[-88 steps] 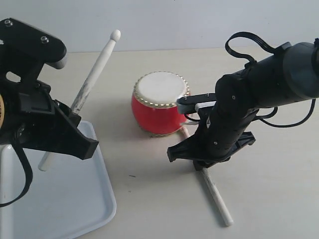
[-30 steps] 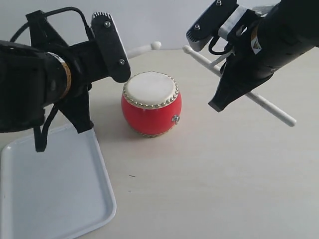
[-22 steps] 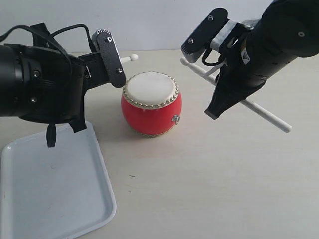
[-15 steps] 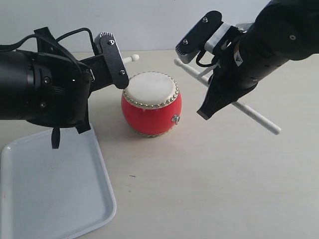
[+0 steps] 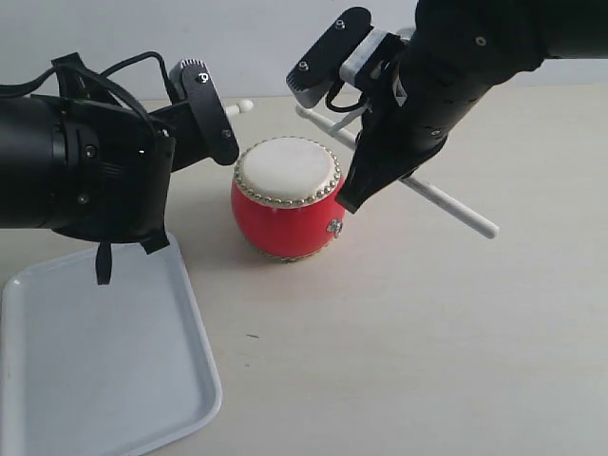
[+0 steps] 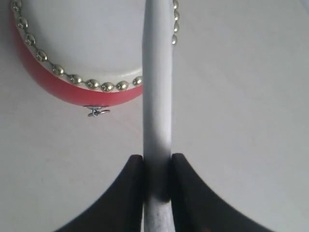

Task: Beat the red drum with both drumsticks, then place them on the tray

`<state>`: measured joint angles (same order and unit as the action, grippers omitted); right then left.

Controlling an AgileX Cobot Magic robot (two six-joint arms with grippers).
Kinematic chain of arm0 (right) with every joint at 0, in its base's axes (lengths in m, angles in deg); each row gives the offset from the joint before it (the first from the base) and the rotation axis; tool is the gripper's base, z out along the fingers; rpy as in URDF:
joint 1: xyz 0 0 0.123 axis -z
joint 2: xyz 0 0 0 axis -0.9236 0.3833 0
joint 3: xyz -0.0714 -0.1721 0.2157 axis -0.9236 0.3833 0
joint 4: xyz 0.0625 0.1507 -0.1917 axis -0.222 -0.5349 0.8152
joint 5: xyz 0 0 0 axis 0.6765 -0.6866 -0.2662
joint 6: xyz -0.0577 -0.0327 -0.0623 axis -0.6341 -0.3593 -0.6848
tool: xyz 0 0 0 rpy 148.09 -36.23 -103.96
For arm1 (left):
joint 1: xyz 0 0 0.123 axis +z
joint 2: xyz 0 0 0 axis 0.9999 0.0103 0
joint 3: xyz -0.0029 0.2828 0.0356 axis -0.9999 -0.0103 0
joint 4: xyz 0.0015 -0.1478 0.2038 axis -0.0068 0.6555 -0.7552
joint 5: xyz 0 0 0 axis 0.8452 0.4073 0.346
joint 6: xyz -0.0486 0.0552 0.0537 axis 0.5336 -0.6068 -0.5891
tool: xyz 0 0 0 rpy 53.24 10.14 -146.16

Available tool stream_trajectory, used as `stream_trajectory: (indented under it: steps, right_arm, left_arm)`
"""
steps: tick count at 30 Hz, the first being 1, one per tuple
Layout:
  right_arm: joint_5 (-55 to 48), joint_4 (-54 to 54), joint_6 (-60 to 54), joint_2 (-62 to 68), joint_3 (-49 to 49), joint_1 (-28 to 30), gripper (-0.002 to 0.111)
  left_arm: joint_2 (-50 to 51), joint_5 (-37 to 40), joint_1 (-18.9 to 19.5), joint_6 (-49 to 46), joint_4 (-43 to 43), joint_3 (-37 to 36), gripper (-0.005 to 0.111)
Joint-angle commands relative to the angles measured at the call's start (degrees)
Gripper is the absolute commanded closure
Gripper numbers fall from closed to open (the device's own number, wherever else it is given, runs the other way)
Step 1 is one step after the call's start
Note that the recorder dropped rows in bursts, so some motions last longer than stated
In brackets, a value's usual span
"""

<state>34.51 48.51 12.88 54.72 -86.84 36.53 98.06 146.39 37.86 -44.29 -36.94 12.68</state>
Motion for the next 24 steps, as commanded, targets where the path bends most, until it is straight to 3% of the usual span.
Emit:
stream_trajectory:
  steps: [1,5,9,13,19,22,24]
  right_arm:
    - [-0.93,0.19,0.58,0.16,-0.62,-0.1,0.108]
    - [-0.93,0.63,0.91,0.16,-0.62,-0.1,0.108]
    - [-1.07,1.87,1.97,0.16,-0.62,-0.1,0.108]
    - [-1.6,5.14,4.72,0.16,-0.62,-0.1,0.108]
    - [-1.72,6.16,4.72,0.16,-0.62,-0.1,0.108]
    - [-1.82,5.49,4.72,0.16,-0.62,-0.1,0.108]
    - [-2.55,4.21,4.31,0.85,-0.62,-0.1,0.108]
  left_arm:
    - [-0.18,2.89,0.18,4.24,-5.32,0.45,0.107]
    - [-0.07,0.12,0.18,1.86,-4.63,0.45,0.107]
    - [0.4,-5.64,0.42,-6.29,1.34,0.45,0.107]
    - [2.28,-4.57,0.54,-7.83,2.97,0.45,0.107]
    - [5.63,-4.22,0.77,-17.77,9.99,0.45,0.107]
    - [6.37,-3.99,0.77,-15.42,9.36,0.45,0.107]
    - [5.8,-2.91,0.77,-8.35,5.4,0.45,0.107]
